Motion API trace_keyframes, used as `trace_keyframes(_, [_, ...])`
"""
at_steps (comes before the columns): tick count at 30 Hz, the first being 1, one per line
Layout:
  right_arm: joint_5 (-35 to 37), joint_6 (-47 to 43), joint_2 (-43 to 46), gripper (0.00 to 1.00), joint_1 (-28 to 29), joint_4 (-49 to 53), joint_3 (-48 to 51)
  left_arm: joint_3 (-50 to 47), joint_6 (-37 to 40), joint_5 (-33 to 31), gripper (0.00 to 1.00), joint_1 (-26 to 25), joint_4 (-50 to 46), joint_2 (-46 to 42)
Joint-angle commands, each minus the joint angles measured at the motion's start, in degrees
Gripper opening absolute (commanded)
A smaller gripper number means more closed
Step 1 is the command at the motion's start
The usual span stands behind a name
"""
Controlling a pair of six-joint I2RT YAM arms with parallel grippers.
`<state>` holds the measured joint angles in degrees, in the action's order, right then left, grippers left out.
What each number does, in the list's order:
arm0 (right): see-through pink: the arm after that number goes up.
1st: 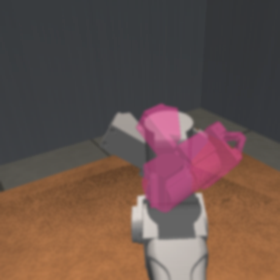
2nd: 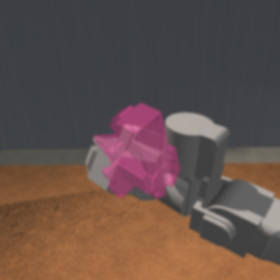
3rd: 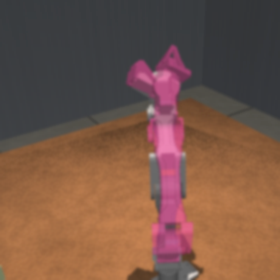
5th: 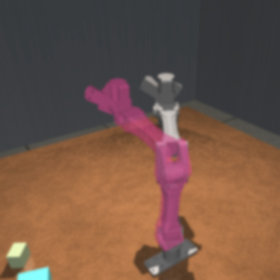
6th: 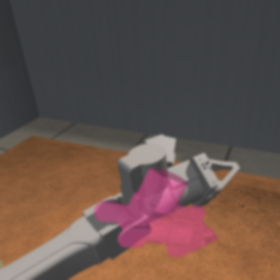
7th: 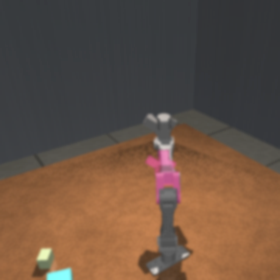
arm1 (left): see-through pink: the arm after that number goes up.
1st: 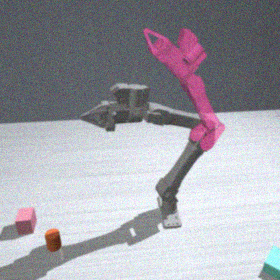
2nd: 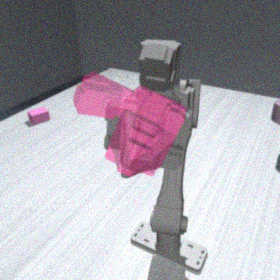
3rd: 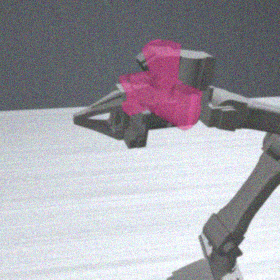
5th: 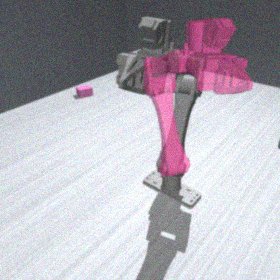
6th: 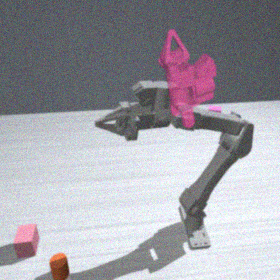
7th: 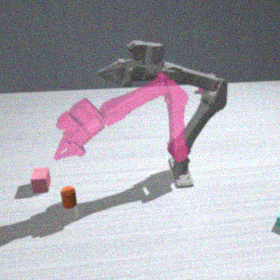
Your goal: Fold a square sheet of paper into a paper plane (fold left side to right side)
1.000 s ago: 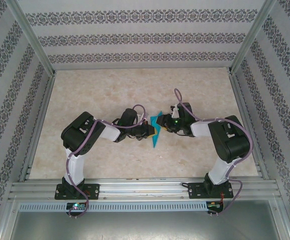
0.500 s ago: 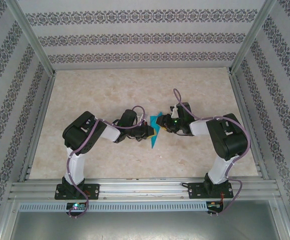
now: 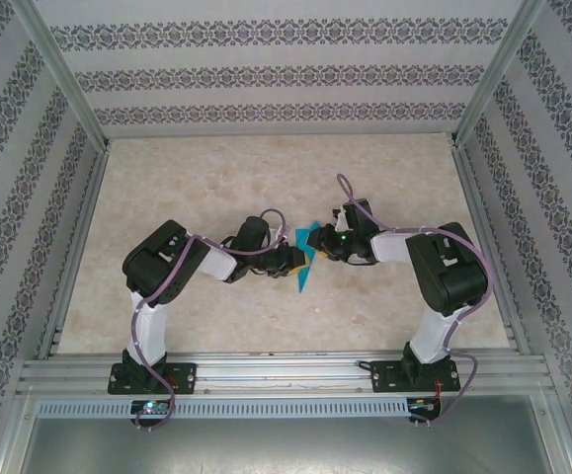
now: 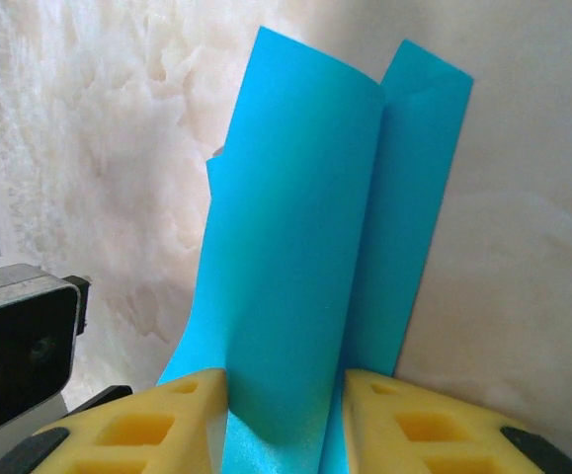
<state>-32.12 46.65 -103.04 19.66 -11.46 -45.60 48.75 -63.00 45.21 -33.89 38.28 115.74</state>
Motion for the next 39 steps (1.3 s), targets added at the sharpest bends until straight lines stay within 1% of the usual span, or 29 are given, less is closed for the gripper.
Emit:
trace_keyframes(1, [3.4, -1.7, -3.7, 0.37, 1.1, 2.9, 0.1, -1.4, 1.9, -0.3, 0.27, 1.4, -1.3, -2.5])
trace_keyframes(6, [3.5, -1.8, -3.6, 0.37, 1.1, 3.3, 0.1, -2.3, 1.9, -0.6, 0.32, 2.7, -1.1, -3.5])
trace_keyframes(15, [3.7, -2.0, -3.6, 0.37, 1.1, 3.8, 0.0, 0.6, 3.7, -0.1, 0.32, 3.3, -4.0, -2.0])
trace_keyframes(18, [3.7, -2.1, -3.6, 0.37, 1.1, 4.0, 0.0, 1.3, 4.1, -0.3, 0.27, 3.3, -4.5, -1.3])
trace_keyframes(24, [4.1, -2.6, -3.5, 0.37, 1.1, 4.9, -0.2, 2.5, 5.7, -1.3, 0.13, 3.5, -6.7, -0.5])
trace_keyframes(27, [4.2, -2.8, -3.4, 0.37, 1.1, 5.1, -0.2, 3.1, 7.0, -2.0, 0.09, 3.5, -8.9, -0.4])
trace_keyframes(31, [4.3, -3.1, -3.4, 0.37, 1.1, 5.7, -0.5, 3.6, 8.5, -2.9, 0.05, 3.6, -10.9, 0.0])
trace_keyframes(39, [4.4, -3.5, -3.4, 0.37, 1.2, 6.3, -0.7, 4.4, 8.9, -2.6, 0.03, 3.9, -11.4, 1.8])
